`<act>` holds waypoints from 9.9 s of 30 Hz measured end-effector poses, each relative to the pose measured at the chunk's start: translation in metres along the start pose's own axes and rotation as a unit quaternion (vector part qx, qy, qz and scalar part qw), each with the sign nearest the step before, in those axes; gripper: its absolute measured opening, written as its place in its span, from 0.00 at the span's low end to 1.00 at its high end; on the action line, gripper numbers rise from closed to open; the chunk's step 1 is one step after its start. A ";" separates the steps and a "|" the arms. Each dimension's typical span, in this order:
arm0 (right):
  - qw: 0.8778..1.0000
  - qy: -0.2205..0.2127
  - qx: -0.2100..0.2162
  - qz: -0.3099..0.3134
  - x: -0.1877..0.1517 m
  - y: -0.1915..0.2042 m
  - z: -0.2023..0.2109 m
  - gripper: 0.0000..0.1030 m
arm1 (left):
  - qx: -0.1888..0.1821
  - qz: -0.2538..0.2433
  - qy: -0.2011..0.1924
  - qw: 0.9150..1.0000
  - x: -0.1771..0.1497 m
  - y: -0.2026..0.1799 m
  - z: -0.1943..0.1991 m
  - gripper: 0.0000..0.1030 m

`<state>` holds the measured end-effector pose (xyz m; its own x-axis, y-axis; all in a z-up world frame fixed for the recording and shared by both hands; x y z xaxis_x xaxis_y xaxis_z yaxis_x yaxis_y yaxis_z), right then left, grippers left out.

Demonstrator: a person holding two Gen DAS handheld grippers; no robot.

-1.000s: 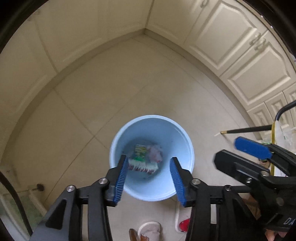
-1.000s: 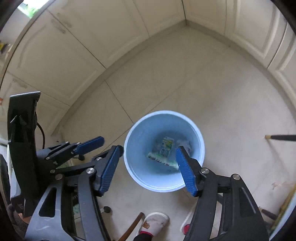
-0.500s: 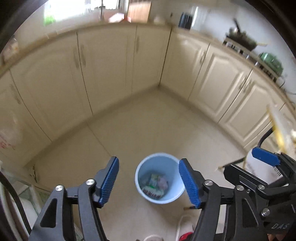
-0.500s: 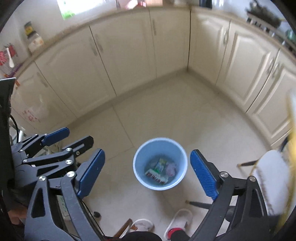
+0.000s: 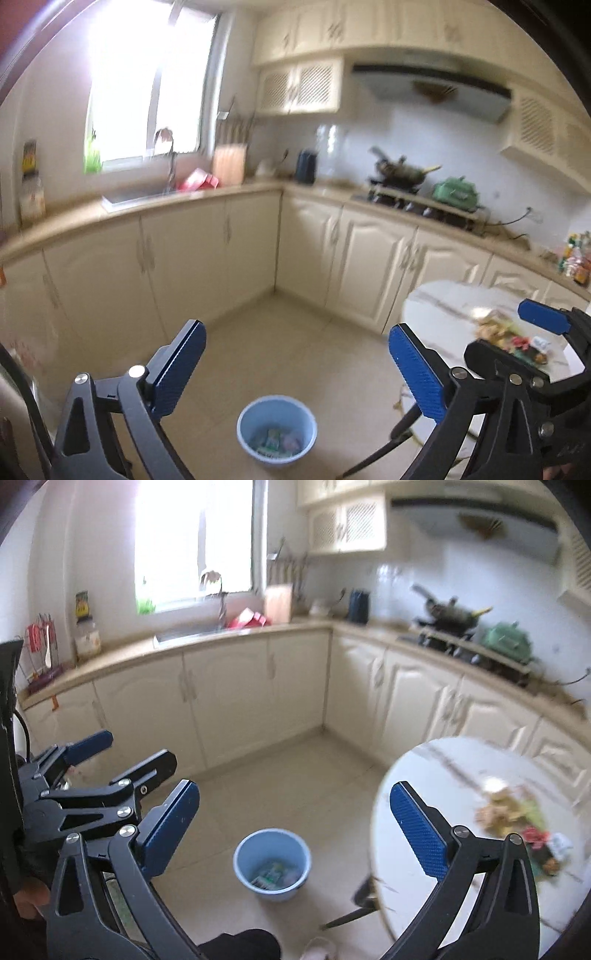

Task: Collect trash
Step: 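Move both open tools back toward the table, then grasp the ginger root with the left tool while the right tool grasps the white printed sachet, then carry the ginger and sachet over the blue bucket and open both tools, then move both open tools back toward the table, then grasp the white steamed bun with the left tool while the right tool closes on the green packet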

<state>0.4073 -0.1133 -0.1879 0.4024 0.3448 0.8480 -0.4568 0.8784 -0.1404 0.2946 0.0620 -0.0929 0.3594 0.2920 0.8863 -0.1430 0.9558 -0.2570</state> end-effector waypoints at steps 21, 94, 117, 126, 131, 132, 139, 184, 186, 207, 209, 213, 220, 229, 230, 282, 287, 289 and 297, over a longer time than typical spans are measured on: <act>0.978 -0.116 -0.167 -0.047 -0.010 -0.079 0.191 1.00 | -0.032 -0.068 -0.134 0.988 -0.184 -0.113 0.137 0.98; 0.915 0.204 -0.212 -0.275 -0.288 -0.422 0.000 1.00 | -0.198 -0.169 0.296 0.919 -0.174 -0.348 -0.374 0.34; 0.921 0.235 -0.196 -0.242 -0.289 -0.415 0.001 0.44 | -0.245 -0.139 0.265 0.922 -0.108 -0.273 -0.240 0.34; 0.918 0.234 -0.209 -0.242 -0.295 -0.395 0.028 0.16 | -0.256 -0.134 0.249 0.924 -0.083 -0.231 -0.190 0.34; 0.917 0.217 -0.222 -0.250 -0.289 -0.380 0.050 0.14 | -0.256 -0.124 0.238 0.928 -0.070 -0.199 -0.166 0.34; 0.919 0.212 -0.223 -0.245 -0.281 -0.374 0.056 0.14 | -0.256 -0.120 0.237 0.930 -0.067 -0.193 -0.163 0.34; 0.961 0.119 -0.185 -0.171 -0.171 -0.297 0.066 0.14 | -0.234 -0.081 0.224 0.942 -0.044 -0.123 -0.152 0.34; 0.910 0.321 0.238 -0.115 -0.215 0.084 -0.453 0.44 | 0.081 0.047 0.446 0.890 -0.190 0.200 -0.397 0.50; 0.912 0.317 0.234 -0.112 -0.209 0.087 -0.447 0.47 | 0.090 0.053 0.439 0.892 -0.182 0.199 -0.388 0.50; 0.982 0.147 0.117 -0.032 -0.047 0.067 -0.230 0.94 | 0.102 0.062 0.203 0.972 -0.016 0.121 -0.169 0.73; 0.988 0.115 0.096 -0.026 -0.031 0.057 -0.194 0.98 | 0.092 0.057 0.173 0.979 -0.005 0.097 -0.146 0.79; 0.997 0.057 0.053 -0.017 -0.005 0.037 -0.125 1.00 | 0.079 0.041 0.116 0.989 0.009 0.058 -0.101 0.84; 0.999 -0.011 -0.030 -0.013 0.021 0.003 -0.021 1.00 | 0.048 0.011 0.023 0.999 -0.010 -0.024 -0.001 0.95; 0.991 -0.078 -0.106 -0.027 0.029 -0.035 0.093 1.00 | -0.008 -0.032 -0.076 0.997 -0.073 -0.086 0.095 0.99; 0.990 -0.084 -0.112 -0.029 0.028 -0.038 0.102 1.00 | -0.015 -0.038 -0.083 0.996 -0.077 -0.096 0.105 0.99; 0.935 0.132 -0.208 -0.256 -0.210 -0.381 0.044 1.00 | -0.190 -0.190 0.255 0.929 -0.141 -0.347 -0.273 0.99; 0.934 0.144 -0.187 -0.268 -0.213 -0.414 0.008 1.00 | -0.184 -0.182 0.294 0.920 -0.141 -0.377 -0.358 0.99; 0.932 0.154 -0.182 -0.273 -0.217 -0.425 -0.005 1.00 | -0.181 -0.181 0.303 0.918 -0.140 -0.384 -0.384 0.99; 0.929 0.189 -0.164 -0.272 -0.223 -0.459 -0.060 1.00 | -0.160 -0.214 0.302 0.915 -0.139 -0.397 -0.438 0.97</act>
<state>0.5748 -0.5734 -0.3430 0.7809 -0.1429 0.6081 0.1376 0.9889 0.0556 0.7055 -0.3432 -0.2829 0.7774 -0.2388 0.5819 0.3731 0.9199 -0.1208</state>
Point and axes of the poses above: each gripper's, at about its wrist camera, not at the fingertips, and z roughly against the way its jaws point, y to its left, x to its top, the point moved 8 cm from there along -z, roughly the way its jaws point, and after that the axes turned 12 degrees about z, right-handed, at the moved point
